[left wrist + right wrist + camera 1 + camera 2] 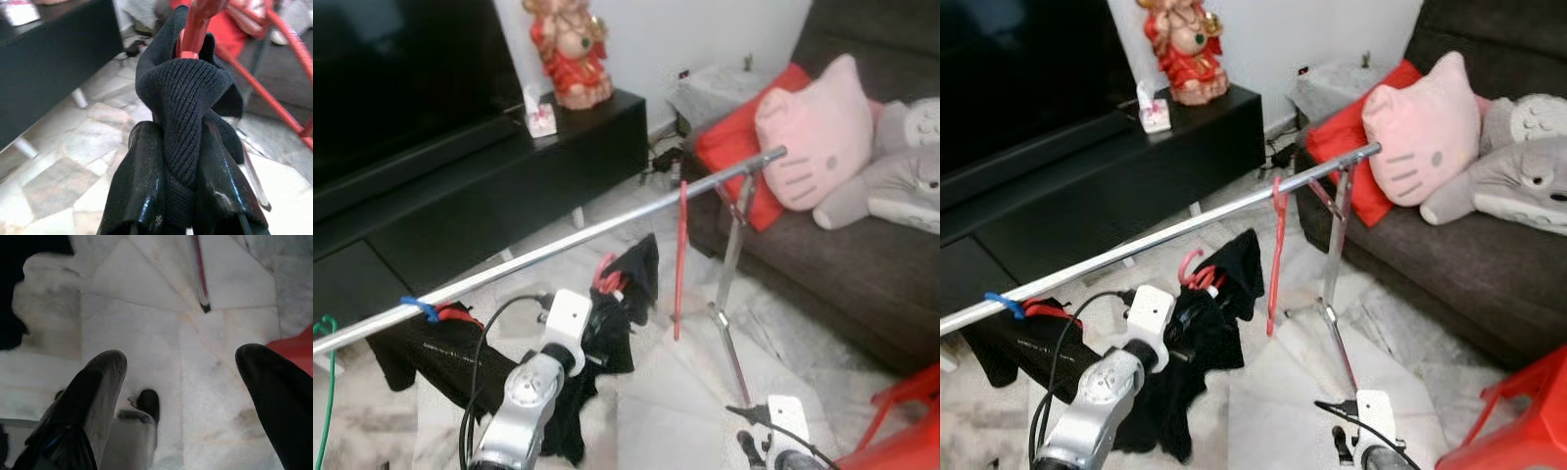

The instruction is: Hang hanger

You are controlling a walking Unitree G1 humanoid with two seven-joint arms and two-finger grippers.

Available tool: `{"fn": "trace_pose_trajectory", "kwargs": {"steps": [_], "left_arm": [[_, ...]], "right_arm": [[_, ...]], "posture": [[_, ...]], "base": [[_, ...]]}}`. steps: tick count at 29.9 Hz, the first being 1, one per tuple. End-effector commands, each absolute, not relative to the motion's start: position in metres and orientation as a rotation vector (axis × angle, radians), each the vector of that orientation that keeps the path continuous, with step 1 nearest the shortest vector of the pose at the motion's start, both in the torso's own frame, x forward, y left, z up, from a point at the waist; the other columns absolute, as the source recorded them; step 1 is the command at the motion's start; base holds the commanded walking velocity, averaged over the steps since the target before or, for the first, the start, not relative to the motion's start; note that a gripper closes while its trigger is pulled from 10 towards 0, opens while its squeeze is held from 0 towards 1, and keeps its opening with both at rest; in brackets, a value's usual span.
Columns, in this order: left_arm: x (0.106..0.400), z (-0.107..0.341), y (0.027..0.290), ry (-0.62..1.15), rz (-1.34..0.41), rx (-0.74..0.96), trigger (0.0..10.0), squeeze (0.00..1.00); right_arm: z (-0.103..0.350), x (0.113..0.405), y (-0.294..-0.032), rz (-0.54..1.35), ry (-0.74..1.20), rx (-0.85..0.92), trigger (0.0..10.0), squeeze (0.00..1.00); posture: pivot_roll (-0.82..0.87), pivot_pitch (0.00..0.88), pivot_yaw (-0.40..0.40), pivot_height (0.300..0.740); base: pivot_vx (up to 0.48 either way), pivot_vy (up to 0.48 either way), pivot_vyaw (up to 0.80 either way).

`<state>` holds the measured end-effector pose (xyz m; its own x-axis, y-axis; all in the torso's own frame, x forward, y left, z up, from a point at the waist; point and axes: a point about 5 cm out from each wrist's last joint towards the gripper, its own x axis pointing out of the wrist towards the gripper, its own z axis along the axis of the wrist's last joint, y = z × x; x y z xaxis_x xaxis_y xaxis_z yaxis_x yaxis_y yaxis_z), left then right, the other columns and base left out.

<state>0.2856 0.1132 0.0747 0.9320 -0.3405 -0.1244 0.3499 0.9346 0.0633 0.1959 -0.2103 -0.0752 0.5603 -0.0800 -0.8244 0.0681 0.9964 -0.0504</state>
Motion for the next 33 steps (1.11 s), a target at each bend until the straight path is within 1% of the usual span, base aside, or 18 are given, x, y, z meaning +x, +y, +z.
{"fn": "trace_pose_trajectory", "kwargs": {"steps": [1, 9, 11, 16, 23, 29, 32, 33], "left_arm": [[0.287, 0.081, 0.12, 0.089, -0.318, 0.082, 10.0, 0.0], [0.287, 0.08, 0.126, 0.113, -0.258, 0.042, 10.0, 0.0], [0.293, 0.081, 0.125, 0.137, -0.241, 0.054, 10.0, 0.0], [0.304, 0.089, 0.125, 0.145, -0.181, -0.002, 10.0, 0.0], [0.313, 0.1, 0.115, 0.114, -0.21, 0.001, 10.0, 0.0], [0.314, 0.102, 0.114, 0.116, -0.21, 0.004, 10.0, 0.0], [0.327, 0.11, 0.115, 0.142, -0.111, 0.012, 10.0, 0.0], [0.328, 0.11, 0.116, 0.147, -0.101, 0.011, 10.0, 0.0]], "right_arm": [[-0.078, 0.193, -0.204, -0.073, 0.982, -0.001, 10.0, 0.0], [-0.078, 0.193, -0.205, -0.073, 0.983, -0.005, 10.0, 0.0], [-0.078, 0.193, -0.204, -0.072, 0.983, -0.006, 10.0, 0.0], [-0.078, 0.194, -0.205, -0.071, 0.982, -0.009, 10.0, 0.0], [-0.077, 0.194, -0.205, -0.064, 0.983, -0.019, 10.0, 0.0], [-0.077, 0.194, -0.205, -0.064, 0.983, -0.02, 10.0, 0.0], [-0.077, 0.194, -0.206, -0.061, 0.982, -0.025, 10.0, 0.0], [-0.077, 0.195, -0.206, -0.061, 0.982, -0.026, 10.0, 0.0]], "posture": [[-0.15, 0.0, 0.073, 0.732], [-0.15, 0.0, 0.072, 0.732], [-0.15, 0.0, 0.071, 0.732], [-0.15, 0.0, 0.071, 0.732], [-0.15, 0.0, 0.067, 0.732], [-0.15, 0.0, 0.067, 0.732], [-0.14, 0.0, 0.056, 0.732], [-0.14, 0.0, 0.055, 0.732]], "base": [[0.0, 0.0, 0.0], [0.0, 0.0, 0.0], [0.0, 0.0, 0.0], [0.0, 0.0, 0.0], [0.0, 0.0, 0.0], [0.0, 0.0, 0.0], [0.0, 0.0, 0.0], [0.0, 0.0, 0.0]]}}
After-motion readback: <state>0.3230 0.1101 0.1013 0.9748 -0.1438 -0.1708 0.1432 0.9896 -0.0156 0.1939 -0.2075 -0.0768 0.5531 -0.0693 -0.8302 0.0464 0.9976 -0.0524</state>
